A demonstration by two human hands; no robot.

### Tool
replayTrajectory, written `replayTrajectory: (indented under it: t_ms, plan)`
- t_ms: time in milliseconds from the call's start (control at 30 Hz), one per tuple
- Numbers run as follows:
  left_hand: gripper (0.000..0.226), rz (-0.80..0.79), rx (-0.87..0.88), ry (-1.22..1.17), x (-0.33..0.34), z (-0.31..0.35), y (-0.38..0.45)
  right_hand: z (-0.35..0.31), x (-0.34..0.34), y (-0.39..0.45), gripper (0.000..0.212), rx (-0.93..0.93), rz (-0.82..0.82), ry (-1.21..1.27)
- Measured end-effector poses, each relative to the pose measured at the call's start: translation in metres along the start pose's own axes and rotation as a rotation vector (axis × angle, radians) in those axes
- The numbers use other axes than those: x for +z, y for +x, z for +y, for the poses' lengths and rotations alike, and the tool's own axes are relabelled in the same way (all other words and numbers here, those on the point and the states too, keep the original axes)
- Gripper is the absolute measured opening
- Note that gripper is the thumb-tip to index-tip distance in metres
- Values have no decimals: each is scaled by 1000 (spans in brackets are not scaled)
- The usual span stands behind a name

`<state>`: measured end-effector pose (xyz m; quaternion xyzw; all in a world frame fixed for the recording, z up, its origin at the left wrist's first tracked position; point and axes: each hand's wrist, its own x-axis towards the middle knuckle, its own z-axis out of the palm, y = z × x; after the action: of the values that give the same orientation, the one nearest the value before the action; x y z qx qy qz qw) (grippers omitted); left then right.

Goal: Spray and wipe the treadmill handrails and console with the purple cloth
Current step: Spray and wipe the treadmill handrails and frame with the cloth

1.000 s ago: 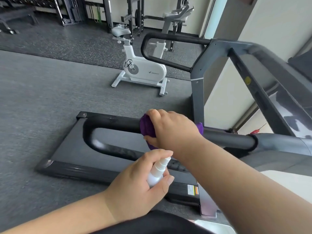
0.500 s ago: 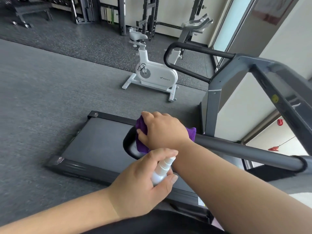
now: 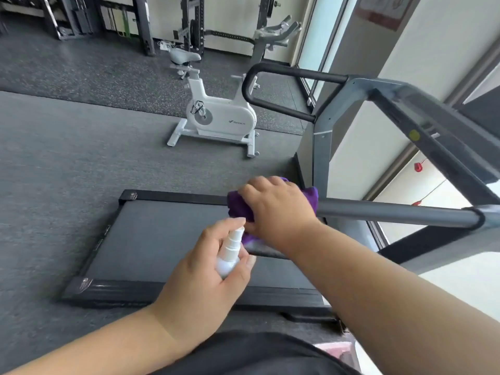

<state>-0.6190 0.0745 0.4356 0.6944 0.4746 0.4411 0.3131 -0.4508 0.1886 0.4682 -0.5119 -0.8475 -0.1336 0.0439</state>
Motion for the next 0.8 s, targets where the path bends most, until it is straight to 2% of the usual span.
replayTrajectory:
  t_ms: [133, 200, 267, 367, 633, 800]
  plan:
    - [59, 80, -75, -69, -27, -25, 9, 33, 3, -28, 54, 360, 157, 86]
    - [61, 86, -127, -116, -38, -35, 6, 27, 8, -35, 57, 463, 186, 85]
    - [62, 81, -170, -139, -45, -44, 3, 13, 13, -35, 56, 484, 226, 87]
    - [65, 82, -183, -157, -52, -50, -1, -5, 11, -23, 54, 381, 185, 18]
    - [66, 74, -181, -165, -61, -61, -5, -64, 22, 17, 23, -11, -223, -372]
    - [66, 48, -176, -172, -63, -64, -5, -89, 46, 19, 32, -185, -434, -528]
